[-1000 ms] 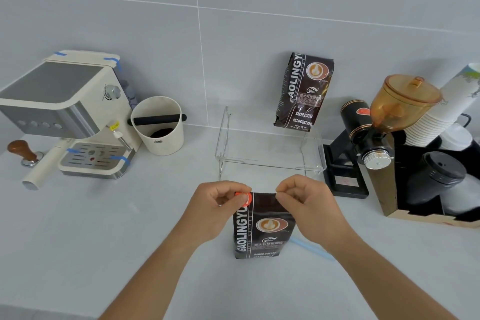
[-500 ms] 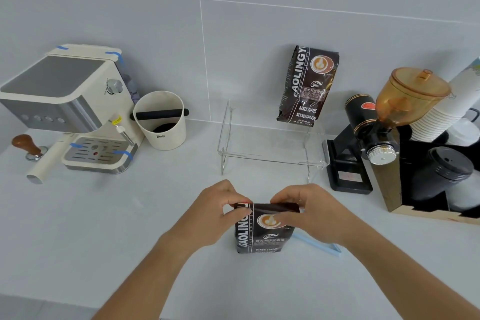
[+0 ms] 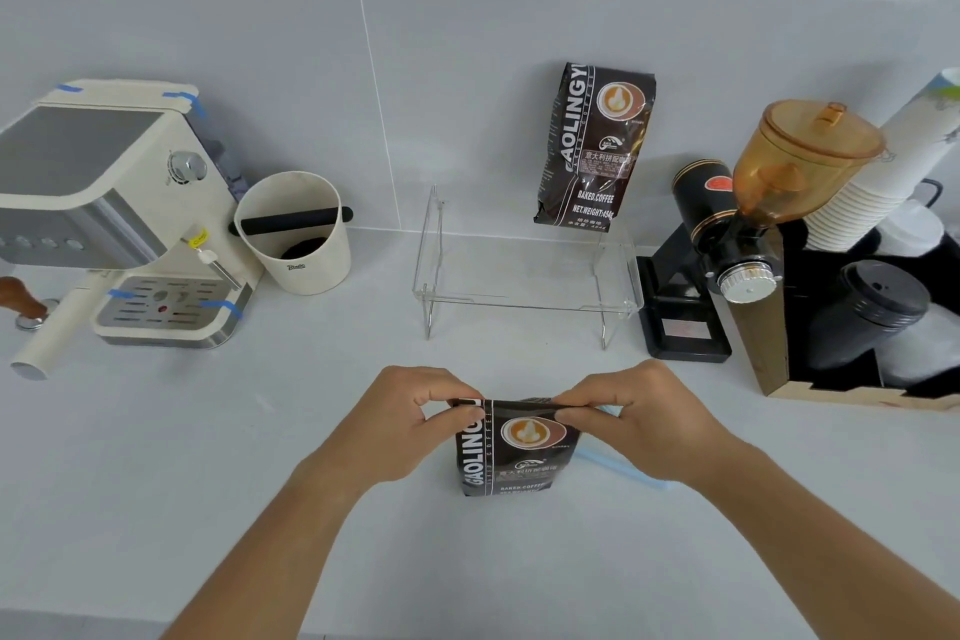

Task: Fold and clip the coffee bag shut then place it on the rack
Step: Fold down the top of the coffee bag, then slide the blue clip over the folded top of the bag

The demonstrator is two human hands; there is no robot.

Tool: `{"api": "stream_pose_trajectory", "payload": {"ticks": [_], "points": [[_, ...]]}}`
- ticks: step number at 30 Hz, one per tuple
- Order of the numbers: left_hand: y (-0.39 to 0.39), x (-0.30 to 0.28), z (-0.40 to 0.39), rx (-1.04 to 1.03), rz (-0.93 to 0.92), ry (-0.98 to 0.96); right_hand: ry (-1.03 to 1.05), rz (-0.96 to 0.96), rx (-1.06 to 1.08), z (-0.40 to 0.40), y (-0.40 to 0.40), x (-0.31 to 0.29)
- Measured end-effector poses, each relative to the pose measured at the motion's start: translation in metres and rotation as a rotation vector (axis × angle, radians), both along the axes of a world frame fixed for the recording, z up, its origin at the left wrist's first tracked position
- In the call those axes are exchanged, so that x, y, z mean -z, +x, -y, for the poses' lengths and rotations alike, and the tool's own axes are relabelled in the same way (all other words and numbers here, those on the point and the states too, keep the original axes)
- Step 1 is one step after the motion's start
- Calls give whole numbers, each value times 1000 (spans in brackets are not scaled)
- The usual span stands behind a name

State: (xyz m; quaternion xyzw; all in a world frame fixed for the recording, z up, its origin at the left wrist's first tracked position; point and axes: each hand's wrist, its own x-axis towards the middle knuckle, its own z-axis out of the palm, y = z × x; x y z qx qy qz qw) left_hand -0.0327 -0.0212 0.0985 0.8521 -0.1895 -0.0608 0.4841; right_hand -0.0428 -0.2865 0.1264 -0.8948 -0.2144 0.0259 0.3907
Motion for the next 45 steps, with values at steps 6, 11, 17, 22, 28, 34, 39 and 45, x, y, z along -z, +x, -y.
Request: {"api": "stream_pose_trajectory", "payload": {"ticks": [6, 11, 17, 22, 28, 34, 39, 45], "points": [[-1, 3, -3, -29, -8, -11, 243, -261, 229, 19, -3, 13], [-3, 9, -5, -48, -8, -24, -142, -363, 527, 65, -4, 66], [-3, 13, -2, -74, 1, -46, -339, -504, 713, 96, -25, 134], [-3, 13, -1, -86, 1, -70, -415, -563, 723, 90, -27, 146], [-4, 14, 1, -109, -15, -97, -442, -585, 703, 88, -23, 145], [-5, 16, 1, -117, -13, -104, -262, -527, 726, 92, -24, 130], [-4, 15, 2, -128, -10, -102, -96, -453, 749, 95, -21, 107], [-3, 15, 2, -140, -23, -107, 85, -410, 780, 106, -13, 67]]}}
